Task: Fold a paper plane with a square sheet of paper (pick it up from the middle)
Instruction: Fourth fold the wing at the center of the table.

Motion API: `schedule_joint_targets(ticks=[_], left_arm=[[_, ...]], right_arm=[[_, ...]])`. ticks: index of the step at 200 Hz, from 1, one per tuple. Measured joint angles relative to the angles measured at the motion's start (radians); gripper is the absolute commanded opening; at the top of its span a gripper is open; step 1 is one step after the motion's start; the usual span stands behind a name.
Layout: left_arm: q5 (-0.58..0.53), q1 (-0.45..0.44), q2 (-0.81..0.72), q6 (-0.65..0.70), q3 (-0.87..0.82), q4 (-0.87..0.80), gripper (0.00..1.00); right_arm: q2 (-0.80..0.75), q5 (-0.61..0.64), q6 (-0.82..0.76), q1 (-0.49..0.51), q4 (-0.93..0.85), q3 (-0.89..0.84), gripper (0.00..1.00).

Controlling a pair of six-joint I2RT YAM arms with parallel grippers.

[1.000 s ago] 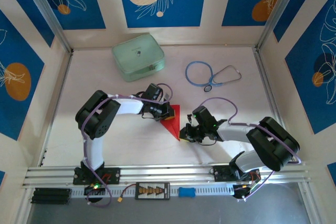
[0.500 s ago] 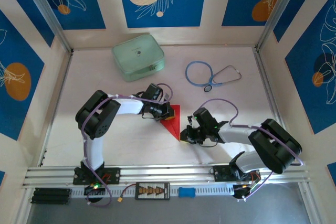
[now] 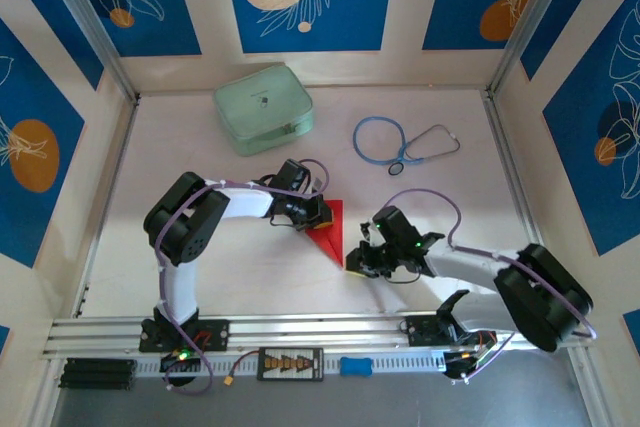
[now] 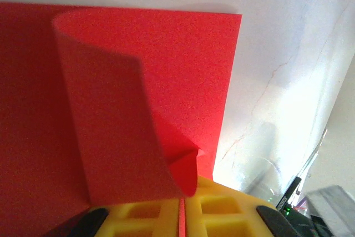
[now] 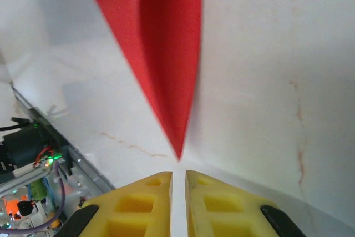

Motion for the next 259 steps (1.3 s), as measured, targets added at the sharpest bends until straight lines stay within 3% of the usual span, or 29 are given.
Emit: schedule_joint_targets(ticks=[41, 123, 172, 259], left_arm=[[0.000, 0.000, 0.000, -0.004, 0.000, 0.001, 0.12], [0.000, 0.000, 0.000, -0.007, 0.000, 0.001, 0.12], [0.000, 0.000, 0.000, -0.007, 0.000, 0.001, 0.12], [0.000, -0.002, 0.000, -0.007, 0.000, 0.000, 0.12]], right_arm=[[-0.044, 0.000, 0.001, -0.056, 0.005, 0.046, 0.09], [0.248, -0.003, 0.005, -0.011, 0.121, 0.224, 0.07], [0.344, -0.003, 0.021, -0.010, 0.164, 0.211, 0.07], [0.350, -0.003, 0.099, 0.023, 0.364, 0.076, 0.07]])
